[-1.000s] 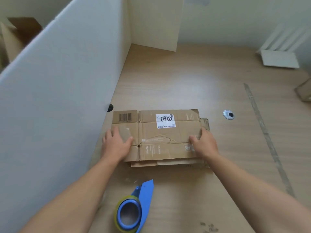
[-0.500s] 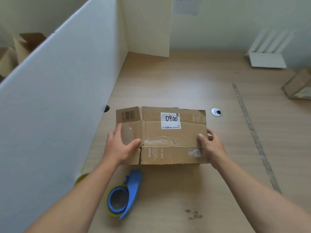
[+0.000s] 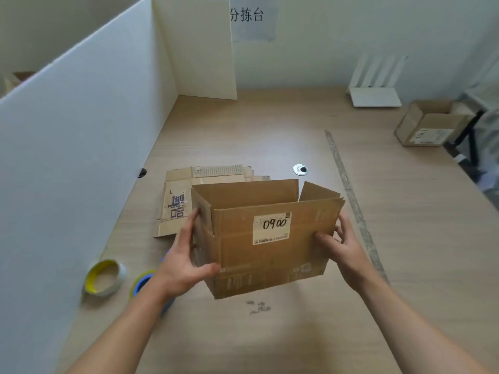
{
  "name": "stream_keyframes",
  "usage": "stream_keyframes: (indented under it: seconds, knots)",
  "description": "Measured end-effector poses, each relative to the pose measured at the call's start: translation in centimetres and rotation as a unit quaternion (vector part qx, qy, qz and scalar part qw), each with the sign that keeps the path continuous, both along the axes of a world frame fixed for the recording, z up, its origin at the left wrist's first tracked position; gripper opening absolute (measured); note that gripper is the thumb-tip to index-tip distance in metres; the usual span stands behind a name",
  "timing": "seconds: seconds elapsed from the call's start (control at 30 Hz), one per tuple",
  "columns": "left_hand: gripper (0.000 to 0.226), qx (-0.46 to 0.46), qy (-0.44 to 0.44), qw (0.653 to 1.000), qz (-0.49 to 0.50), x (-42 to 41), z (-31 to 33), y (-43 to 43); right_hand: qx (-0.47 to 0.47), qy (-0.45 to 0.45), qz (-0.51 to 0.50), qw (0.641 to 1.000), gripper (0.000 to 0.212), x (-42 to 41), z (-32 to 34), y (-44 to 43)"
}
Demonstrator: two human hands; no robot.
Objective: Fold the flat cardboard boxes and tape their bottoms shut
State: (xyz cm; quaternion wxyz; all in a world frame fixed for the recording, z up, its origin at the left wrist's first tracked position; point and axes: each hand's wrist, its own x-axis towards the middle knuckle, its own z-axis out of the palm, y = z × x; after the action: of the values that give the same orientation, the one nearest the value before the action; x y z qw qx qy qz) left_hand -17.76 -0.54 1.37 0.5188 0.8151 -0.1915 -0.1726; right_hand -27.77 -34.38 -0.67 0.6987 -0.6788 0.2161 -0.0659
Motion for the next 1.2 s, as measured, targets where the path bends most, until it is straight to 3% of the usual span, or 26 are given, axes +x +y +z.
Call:
stream_keyframes:
  seconds: [0.27,0.53,0.67,0.8,0.9,1.03,1.2]
  knots:
    - [0.101,0.01,0.019,1.0,0.002,-5.6,-2.4,-0.7,-0.009,-0.008,0.069,0.998,0.044,-6.0,-0.7,-0.2]
    - [0.075,0.05,-0.013,0.998,0.022,-8.0,-2.9,-0.6,-0.155,-0.031,0.09,0.983,0.042,-7.8,-1.9,-0.6]
    - [0.074,0.029,0.017,0.998,0.05,-8.3,-2.8,-0.4,-0.136,-0.046,0.082,0.986,0.014,-7.6,-1.9,-0.5]
    - [0.07,0.047,0.015,0.996,0.078,-8.2,-2.2,-1.1,-0.131,-0.046,0.047,0.989,0.013,-7.6,-2.2,-0.2]
    - [0.095,0.062,0.017,0.993,0.1,-7.7,-1.9,-1.5,-0.141,-0.036,0.022,0.989,0.021,-7.3,-2.4,0.0]
    - [0.122,0.109,0.015,0.988,0.111,-6.9,-1.7,-2.4,-0.175,0.004,0.028,0.984,0.048,-7.3,-2.3,0.3]
    - [0.114,0.164,-0.017,0.981,0.104,-5.7,-1.6,-3.9,-0.173,0.027,0.024,0.984,0.071,-7.4,-2.9,0.4]
